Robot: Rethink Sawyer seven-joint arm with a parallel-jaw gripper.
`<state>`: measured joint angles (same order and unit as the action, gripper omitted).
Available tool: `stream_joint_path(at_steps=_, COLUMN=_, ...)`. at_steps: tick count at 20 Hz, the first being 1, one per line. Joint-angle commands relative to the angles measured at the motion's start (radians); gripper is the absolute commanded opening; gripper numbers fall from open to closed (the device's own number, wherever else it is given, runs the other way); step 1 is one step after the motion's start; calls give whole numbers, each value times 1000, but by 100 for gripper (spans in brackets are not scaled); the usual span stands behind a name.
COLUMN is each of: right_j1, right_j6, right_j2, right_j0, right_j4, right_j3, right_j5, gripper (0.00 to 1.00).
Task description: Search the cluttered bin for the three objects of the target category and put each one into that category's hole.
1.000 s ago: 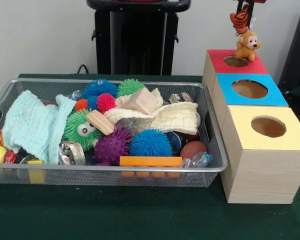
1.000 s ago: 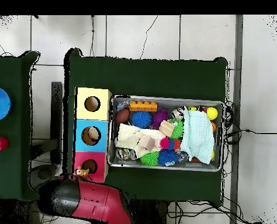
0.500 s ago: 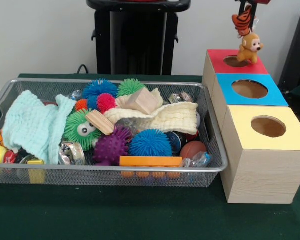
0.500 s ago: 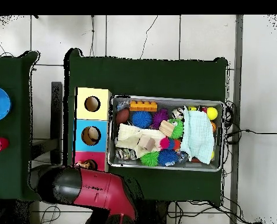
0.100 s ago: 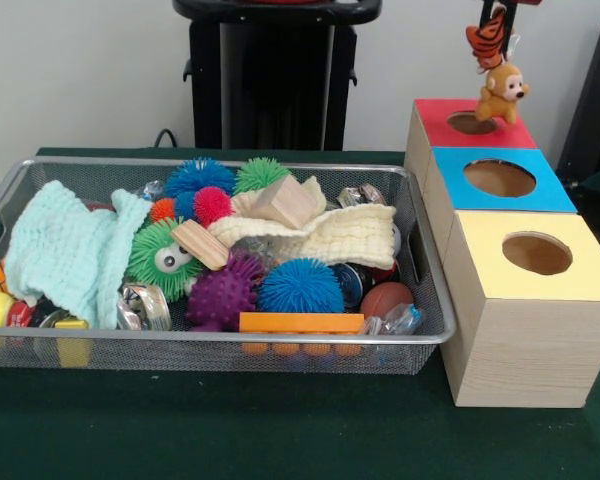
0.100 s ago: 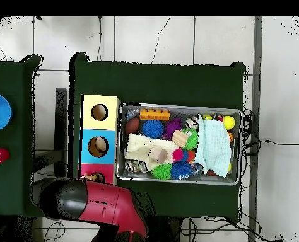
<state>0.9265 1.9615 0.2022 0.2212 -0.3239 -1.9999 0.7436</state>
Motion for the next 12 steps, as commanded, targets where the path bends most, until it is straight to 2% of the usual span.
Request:
stream_joint_path(at_steps=1, right_j1=34, right_j6=86, right_j2=8, right_j0=-57, right_j4=74, right_j3=18, right_j5=104, gripper=0)
stream_joint_path(at_steps=6, right_j1=49, right_j6=24, right_j2=-21, right_j0=-116, right_j4=61, right_j3=-81, right_j5=-4, gripper=0)
stream_joint_path(at_steps=12, right_j1=22, right_j6=-16, right_j2=-59, right_j0=-174, right_j4=76, right_j3=-131, right_j5=-104, gripper=0)
